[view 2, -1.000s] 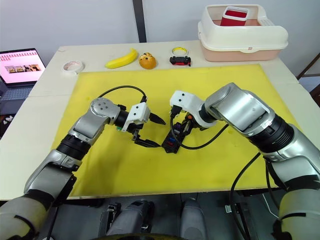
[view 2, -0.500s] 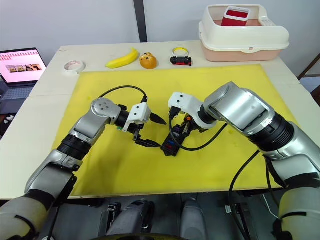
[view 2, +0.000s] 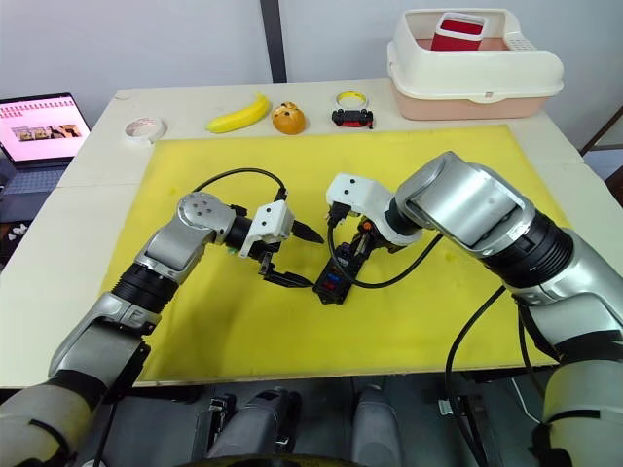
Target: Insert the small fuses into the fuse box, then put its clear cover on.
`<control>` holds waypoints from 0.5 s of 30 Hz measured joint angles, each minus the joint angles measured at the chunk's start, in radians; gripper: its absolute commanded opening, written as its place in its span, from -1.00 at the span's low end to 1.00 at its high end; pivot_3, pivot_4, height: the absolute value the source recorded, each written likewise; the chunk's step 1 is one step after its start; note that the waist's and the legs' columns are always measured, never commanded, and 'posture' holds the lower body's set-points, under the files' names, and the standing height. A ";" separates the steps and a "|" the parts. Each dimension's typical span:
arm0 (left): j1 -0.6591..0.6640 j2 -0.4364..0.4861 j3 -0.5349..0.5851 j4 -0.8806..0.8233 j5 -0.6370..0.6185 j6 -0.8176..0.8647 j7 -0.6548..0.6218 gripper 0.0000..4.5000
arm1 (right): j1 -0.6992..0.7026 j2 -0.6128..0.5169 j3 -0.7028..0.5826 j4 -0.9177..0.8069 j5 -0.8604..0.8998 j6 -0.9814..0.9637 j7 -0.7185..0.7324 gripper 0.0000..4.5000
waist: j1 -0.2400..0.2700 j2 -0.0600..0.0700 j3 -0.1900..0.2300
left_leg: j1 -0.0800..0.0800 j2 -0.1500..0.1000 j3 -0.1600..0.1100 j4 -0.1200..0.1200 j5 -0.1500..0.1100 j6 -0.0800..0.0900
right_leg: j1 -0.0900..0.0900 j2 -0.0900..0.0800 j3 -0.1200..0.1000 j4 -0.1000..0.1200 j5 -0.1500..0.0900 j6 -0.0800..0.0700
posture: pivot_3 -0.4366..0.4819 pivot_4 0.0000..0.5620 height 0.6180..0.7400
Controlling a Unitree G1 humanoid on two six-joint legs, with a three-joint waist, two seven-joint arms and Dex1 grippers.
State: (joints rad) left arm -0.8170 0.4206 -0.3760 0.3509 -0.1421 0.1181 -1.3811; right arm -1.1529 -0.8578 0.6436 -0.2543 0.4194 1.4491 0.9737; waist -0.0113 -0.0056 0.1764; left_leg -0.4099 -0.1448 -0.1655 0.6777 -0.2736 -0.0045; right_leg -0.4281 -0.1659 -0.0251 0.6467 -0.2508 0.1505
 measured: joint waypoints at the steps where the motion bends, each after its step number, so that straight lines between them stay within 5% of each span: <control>1: 0.000 0.000 0.000 0.000 0.000 0.000 0.000 0.99 | 0.000 -0.002 -0.001 -0.001 0.000 0.003 0.000 -1.00 | 0.000 0.000 0.000 | 0.000 0.000 0.000 0.000 0.000 0.000 | 0.000 0.000 0.000 0.000 0.000 0.000 | -0.05 -0.47 1.00; 15: 0.000 -0.001 0.000 0.000 0.000 0.000 -0.004 0.99 | 0.038 0.002 -0.025 -0.056 0.036 0.041 -0.035 -1.00 | 0.000 0.000 0.000 | 0.000 0.000 0.000 0.000 0.000 0.000 | 0.000 0.000 0.000 0.000 0.000 0.000 | -0.05 -0.47 1.00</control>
State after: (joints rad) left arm -0.8170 0.4198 -0.3760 0.3509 -0.1421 0.1181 -1.3849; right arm -1.1146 -0.8559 0.6181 -0.3102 0.4558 1.4902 0.9390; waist -0.0112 -0.0056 0.1764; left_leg -0.4099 -0.1448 -0.1654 0.6778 -0.2736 -0.0045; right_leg -0.4281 -0.1660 -0.0251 0.6468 -0.2508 0.1505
